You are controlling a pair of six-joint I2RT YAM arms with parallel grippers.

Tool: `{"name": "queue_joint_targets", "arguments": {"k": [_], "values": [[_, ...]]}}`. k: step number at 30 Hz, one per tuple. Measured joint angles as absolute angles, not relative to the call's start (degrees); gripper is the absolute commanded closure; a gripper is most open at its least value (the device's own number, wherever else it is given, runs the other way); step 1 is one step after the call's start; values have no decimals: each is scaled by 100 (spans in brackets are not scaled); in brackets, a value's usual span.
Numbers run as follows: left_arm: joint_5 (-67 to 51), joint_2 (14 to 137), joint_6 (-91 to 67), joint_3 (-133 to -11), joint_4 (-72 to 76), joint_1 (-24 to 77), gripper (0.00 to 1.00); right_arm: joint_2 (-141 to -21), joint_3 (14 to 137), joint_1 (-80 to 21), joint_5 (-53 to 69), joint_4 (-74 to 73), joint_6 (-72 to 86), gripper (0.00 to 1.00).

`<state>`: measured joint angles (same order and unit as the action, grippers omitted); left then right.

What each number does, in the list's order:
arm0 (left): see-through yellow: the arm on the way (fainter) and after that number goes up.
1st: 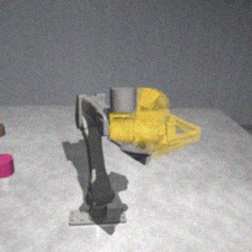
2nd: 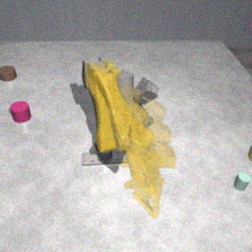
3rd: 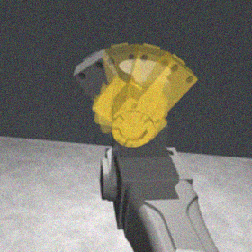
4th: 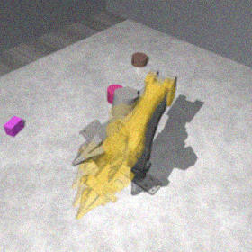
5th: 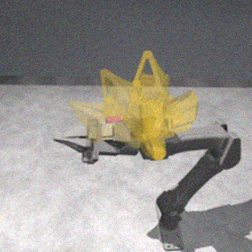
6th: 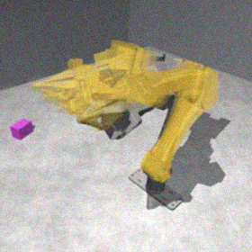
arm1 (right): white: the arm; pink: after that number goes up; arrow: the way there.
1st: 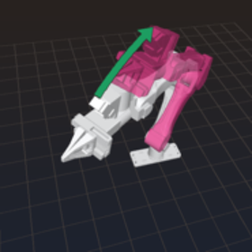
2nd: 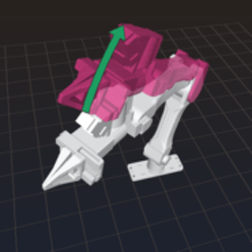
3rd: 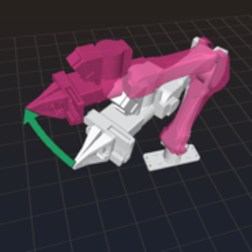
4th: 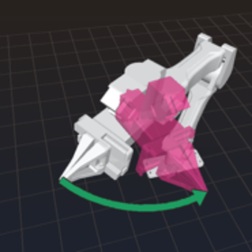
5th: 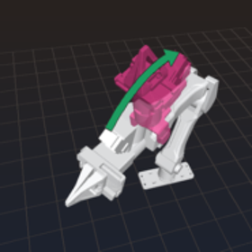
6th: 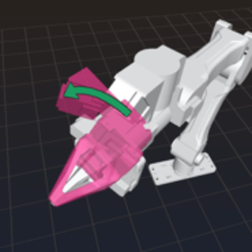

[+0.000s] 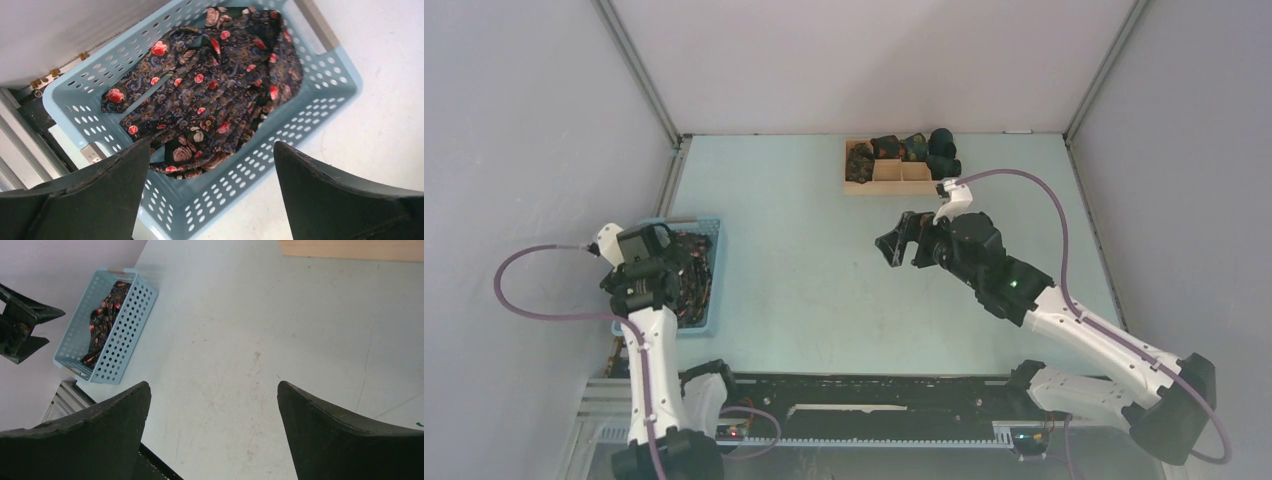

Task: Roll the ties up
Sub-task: Pick up the tie from the bin.

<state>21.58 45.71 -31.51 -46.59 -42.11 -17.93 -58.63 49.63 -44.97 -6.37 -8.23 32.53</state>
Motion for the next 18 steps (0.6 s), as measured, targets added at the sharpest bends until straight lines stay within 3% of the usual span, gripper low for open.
{"name": "queue_joint_targets", "arguments": {"k": [18], "values": [[1457,7599,-3004,-5583,-3590,-2340,4,-6202,4943,-4309,342,-718,3260,2]]}}
